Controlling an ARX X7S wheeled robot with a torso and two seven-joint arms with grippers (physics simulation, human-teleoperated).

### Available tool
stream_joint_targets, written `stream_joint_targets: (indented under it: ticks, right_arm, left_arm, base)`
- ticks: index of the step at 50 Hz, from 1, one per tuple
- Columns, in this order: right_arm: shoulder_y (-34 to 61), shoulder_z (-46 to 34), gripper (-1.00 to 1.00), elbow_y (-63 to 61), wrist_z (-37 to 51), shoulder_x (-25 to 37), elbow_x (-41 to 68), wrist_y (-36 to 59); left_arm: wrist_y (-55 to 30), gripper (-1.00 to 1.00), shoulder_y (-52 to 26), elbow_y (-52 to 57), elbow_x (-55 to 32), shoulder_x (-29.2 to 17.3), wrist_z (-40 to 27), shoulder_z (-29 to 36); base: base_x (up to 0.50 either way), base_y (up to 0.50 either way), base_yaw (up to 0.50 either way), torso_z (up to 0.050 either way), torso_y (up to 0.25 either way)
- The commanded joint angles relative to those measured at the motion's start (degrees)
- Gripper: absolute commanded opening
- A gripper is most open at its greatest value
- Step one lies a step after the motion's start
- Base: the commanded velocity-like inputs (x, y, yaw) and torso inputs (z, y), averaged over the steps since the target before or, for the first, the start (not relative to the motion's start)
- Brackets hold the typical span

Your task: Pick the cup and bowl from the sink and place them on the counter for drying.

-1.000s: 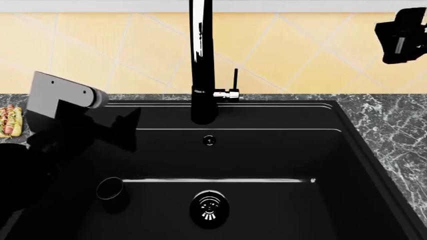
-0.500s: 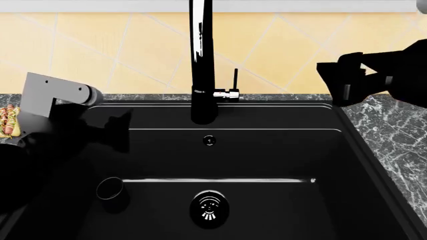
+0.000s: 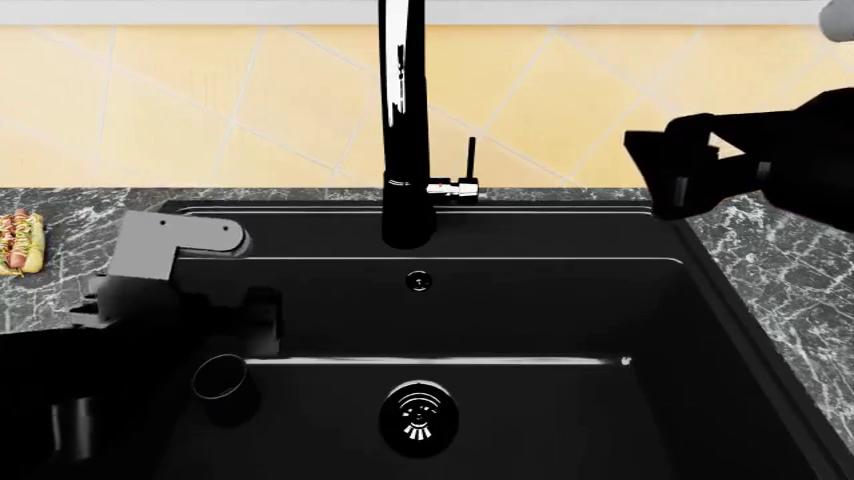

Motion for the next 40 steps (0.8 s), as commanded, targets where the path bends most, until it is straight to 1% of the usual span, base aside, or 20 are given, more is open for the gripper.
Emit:
stream_joint_targets:
  ticks: [1,2,4,5,7,8,12,13,15,16,17,22,24,25,26,27,31,34,36,40]
  right_arm:
    - [-1.66,0.04,1.00,-0.29,-0.68,0.07,-0.82,-1.33]
    - [-1.38,-0.13,1.00,-0.08,-0.92,-0.02,-1.12,-1.26]
    - [-0.84,-0.31,1.00,0.37,-1.16,-0.25,-1.51,-1.33]
    - [-0.70,-0.42,1.00,0.42,-1.28,-0.33,-1.75,-1.33]
    - [-0.46,-0.67,1.00,0.60,-1.54,-0.57,-2.03,-1.41]
    - [-0.42,-0.64,1.00,0.69,-1.62,-0.74,-2.06,-1.66]
    - [-1.28,-0.37,1.00,0.33,-1.85,-0.82,-2.12,-2.57]
    - [-1.46,-0.33,1.00,0.28,-2.05,-0.79,-2.24,-2.74]
    - [-1.62,-0.22,1.00,0.40,-2.34,-0.75,-2.41,-3.08]
    - [-1.63,-0.21,1.00,0.44,-2.39,-0.73,-2.46,-3.20]
    - [-1.69,-0.24,1.00,0.42,-2.63,-0.67,-2.69,-3.27]
    - [-3.00,0.04,1.00,0.03,-3.13,-0.40,-2.89,-4.14]
    - [-3.26,0.14,1.00,0.22,-3.15,-0.37,-2.91,-4.49]
    - [-3.04,-0.01,1.00,0.65,-3.17,-0.51,-3.18,-4.56]
    - [-2.83,-0.12,1.00,0.83,-3.27,-0.60,-3.27,-4.58]
    - [-2.47,-0.26,1.00,1.15,-3.33,-0.75,-3.68,-4.69]
    - [-2.59,-0.32,1.00,1.25,-3.88,-0.79,-4.15,-5.14]
    - [-3.27,-0.13,1.00,1.15,-3.80,-0.54,-4.16,-5.63]
    - [-3.17,-0.11,1.00,1.80,-3.04,-0.41,-4.30,-5.93]
    - [-1.75,-0.21,1.00,2.05,-2.57,-0.11,-4.18,-5.72]
  left_arm:
    - [1.72,1.00,1.17,-4.56,2.53,3.76,-6.60,1.43]
    - [1.77,1.00,1.31,-5.47,1.57,4.86,-7.16,1.05]
    - [1.71,1.00,2.28,-7.03,-1.02,5.53,-8.09,-0.73]
    - [2.04,1.00,2.03,-7.36,-0.06,6.36,-8.17,0.24]
    - [2.69,1.00,1.83,-7.75,2.32,6.07,-6.93,2.03]
    - [3.88,1.00,1.47,-7.09,6.40,5.40,-6.01,4.85]
    - [4.98,1.00,1.99,-8.50,6.83,5.42,-6.47,3.94]
    - [4.98,1.00,2.36,-8.45,6.32,4.59,-6.11,3.20]
    - [5.02,1.00,2.37,-10.04,5.66,6.23,-7.57,2.76]
    - [4.92,1.00,2.59,-10.49,4.96,6.43,-7.84,2.23]
    - [5.42,1.00,2.71,-10.68,6.11,6.09,-6.84,3.09]
    - [7.08,1.00,3.15,-12.76,7.69,6.75,-6.33,3.57]
    - [6.55,1.00,3.72,-14.55,5.66,7.40,-7.31,1.98]
    - [7.22,1.00,3.84,-14.09,7.05,7.39,-7.16,2.90]
    - [6.95,1.00,3.91,-14.26,6.66,7.22,-7.37,2.63]
    - [5.88,1.00,3.48,-16.02,4.90,8.08,-8.66,1.70]
    - [7.25,1.00,2.41,-19.20,6.05,8.73,-7.88,1.76]
    - [7.62,1.00,1.30,-22.21,7.09,8.74,-4.79,3.23]
    - [6.23,1.00,-0.21,-24.73,6.52,9.05,-3.96,3.89]
    - [6.90,1.00,-1.73,-25.54,9.74,8.37,-2.62,6.84]
  base:
    - [0.00,0.00,0.00,0.000,0.000]
    - [0.00,0.00,0.00,0.000,0.000]
    - [0.00,0.00,0.00,0.000,0.000]
    - [0.00,0.00,0.00,0.000,0.000]
    - [0.00,0.00,0.00,0.000,0.000]
    - [0.00,0.00,0.00,0.000,0.000]
    - [0.00,0.00,0.00,0.000,0.000]
    - [0.00,0.00,0.00,0.000,0.000]
    - [0.00,0.00,0.00,0.000,0.000]
    - [0.00,0.00,0.00,0.000,0.000]
    - [0.00,0.00,0.00,0.000,0.000]
    - [0.00,0.00,0.00,0.000,0.000]
    - [0.00,0.00,0.00,0.000,0.000]
    - [0.00,0.00,0.00,0.000,0.000]
    - [0.00,0.00,0.00,0.000,0.000]
    - [0.00,0.00,0.00,0.000,0.000]
    - [0.00,0.00,0.00,0.000,0.000]
    - [0.00,0.00,0.00,0.000,0.000]
    - [0.00,0.00,0.00,0.000,0.000]
    - [0.00,0.00,0.00,0.000,0.000]
